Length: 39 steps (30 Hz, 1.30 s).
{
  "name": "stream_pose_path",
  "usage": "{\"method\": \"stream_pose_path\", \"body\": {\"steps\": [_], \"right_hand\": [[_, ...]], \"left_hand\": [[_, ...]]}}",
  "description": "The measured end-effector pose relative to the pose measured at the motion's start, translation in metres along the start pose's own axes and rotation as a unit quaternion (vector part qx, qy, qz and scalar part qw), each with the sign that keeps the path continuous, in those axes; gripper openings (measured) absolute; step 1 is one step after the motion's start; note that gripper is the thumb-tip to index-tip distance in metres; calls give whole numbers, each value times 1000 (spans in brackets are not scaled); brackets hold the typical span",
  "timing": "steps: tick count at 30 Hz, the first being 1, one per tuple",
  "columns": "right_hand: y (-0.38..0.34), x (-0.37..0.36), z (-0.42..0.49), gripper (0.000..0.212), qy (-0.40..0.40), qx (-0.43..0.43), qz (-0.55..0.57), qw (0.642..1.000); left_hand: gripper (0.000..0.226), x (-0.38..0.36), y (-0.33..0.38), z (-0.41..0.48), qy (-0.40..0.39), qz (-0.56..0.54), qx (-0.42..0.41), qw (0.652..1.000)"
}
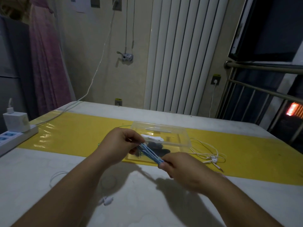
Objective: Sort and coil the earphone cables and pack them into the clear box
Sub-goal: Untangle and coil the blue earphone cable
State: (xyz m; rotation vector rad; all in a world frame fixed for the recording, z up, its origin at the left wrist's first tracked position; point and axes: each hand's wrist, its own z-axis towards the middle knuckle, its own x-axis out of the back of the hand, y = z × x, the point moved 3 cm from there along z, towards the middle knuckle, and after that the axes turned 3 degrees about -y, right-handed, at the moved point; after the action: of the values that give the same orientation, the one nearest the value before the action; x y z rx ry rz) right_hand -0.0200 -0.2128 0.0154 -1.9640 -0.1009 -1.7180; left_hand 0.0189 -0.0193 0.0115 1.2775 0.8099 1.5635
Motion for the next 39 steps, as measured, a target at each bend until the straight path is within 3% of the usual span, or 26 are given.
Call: {"method": "stream_pose_path", "body": {"steps": [5, 7, 10, 12, 14, 16, 22, 27, 33, 36, 39], "right_hand": [[-1, -31, -18, 26, 104, -59, 67, 991], [2, -41, -20, 29, 117, -95, 80, 985], [6, -46, -22, 31, 127, -132, 75, 980], [6, -45, -23, 30, 130, -140, 59, 980], [4, -46, -23, 24, 131, -149, 47, 979], [0, -49, -23, 18, 128, -161, 37, 978], [-19, -60, -32, 20, 84, -138, -57, 985], [-23, -63, -38, 29, 106, -138, -159, 972], [-20, -62, -37, 28, 96, -146, -146, 974], [-14, -57, -36, 22, 141, -157, -73, 975], [-9, -56, -34, 23, 167, -143, -45, 974]], "left_hand": [[25, -16, 3, 0, -32, 153, -24, 987], [33, -22, 7, -5, -49, 257, -42, 964], [40, -21, 21, -19, -1, 357, -93, 929], [53, -25, 27, -32, -30, 346, -92, 933], [64, -38, 22, -42, -142, 303, -53, 941], [55, -51, 12, -44, -214, 296, -36, 930], [33, -65, -9, -31, -210, 363, -44, 907], [32, -62, -10, -28, -201, 327, -44, 922], [28, -71, -15, -23, -157, 366, -72, 914], [30, -69, -20, -23, -95, 363, -82, 923], [27, -67, -20, -21, -106, 399, -70, 908]]}}
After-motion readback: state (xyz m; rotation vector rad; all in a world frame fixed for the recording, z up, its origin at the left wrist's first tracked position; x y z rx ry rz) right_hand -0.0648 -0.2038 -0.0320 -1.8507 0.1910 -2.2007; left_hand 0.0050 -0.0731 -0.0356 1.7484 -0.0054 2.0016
